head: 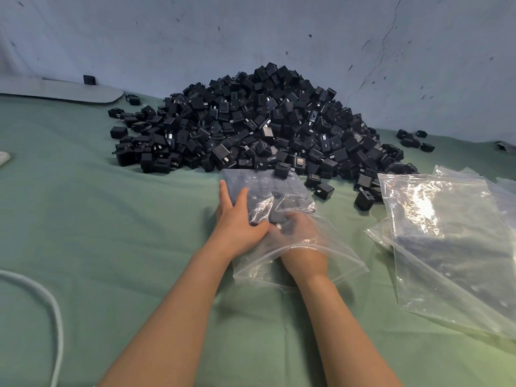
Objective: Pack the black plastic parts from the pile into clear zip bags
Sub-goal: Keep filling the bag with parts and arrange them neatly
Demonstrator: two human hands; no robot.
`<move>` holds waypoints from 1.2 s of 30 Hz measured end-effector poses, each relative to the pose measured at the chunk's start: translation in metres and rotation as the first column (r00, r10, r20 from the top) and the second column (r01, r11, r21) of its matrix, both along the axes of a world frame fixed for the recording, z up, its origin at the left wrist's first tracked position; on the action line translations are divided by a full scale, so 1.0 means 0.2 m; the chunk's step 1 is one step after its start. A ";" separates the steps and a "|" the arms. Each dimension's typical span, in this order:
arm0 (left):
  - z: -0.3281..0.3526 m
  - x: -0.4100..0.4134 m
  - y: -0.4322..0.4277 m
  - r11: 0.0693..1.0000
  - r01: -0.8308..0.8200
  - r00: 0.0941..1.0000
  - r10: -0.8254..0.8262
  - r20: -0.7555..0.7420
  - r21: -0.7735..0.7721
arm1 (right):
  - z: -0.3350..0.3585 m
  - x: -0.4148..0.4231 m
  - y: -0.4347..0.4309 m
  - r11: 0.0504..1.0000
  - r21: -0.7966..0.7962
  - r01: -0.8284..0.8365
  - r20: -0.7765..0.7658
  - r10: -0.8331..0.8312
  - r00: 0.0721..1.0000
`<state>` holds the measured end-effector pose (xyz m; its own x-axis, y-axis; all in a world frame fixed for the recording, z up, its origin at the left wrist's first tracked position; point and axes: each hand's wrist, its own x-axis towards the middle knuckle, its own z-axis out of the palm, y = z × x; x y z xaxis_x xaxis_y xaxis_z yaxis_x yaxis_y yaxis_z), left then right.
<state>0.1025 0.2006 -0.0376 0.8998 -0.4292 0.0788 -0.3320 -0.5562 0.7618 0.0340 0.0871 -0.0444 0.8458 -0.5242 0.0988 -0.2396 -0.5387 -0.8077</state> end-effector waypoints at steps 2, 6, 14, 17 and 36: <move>0.01 -0.01 0.00 1.000 0.004 1.000 -0.004 -0.008 0.003 | 0.07 -0.03 0.02 0.995 -0.099 -0.018 -0.063 0.012 0.998; 0.03 -0.01 -0.01 1.000 -0.017 0.999 0.017 0.031 -0.020 | 0.19 -0.29 0.06 0.953 -0.235 -0.190 -0.304 0.114 0.946; 0.06 -0.01 -0.09 0.970 0.048 0.968 -0.104 0.227 0.240 | 0.52 -0.36 0.06 0.956 -0.186 -0.228 0.040 0.239 0.970; 0.03 -0.02 -0.08 0.945 0.054 0.957 -0.142 0.254 0.323 | 0.46 0.01 0.01 0.960 -0.271 -0.068 0.002 0.071 0.997; 0.11 0.02 -0.04 0.988 -0.029 0.962 0.068 0.264 -0.149 | 0.33 0.31 -0.14 0.997 -0.049 0.054 0.044 -0.052 0.998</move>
<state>0.1068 0.1933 -0.0156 0.8568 -0.3523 0.3766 -0.5098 -0.4690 0.7212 0.0959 0.0596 0.0218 0.8113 -0.5619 0.1614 -0.2351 -0.5663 -0.7899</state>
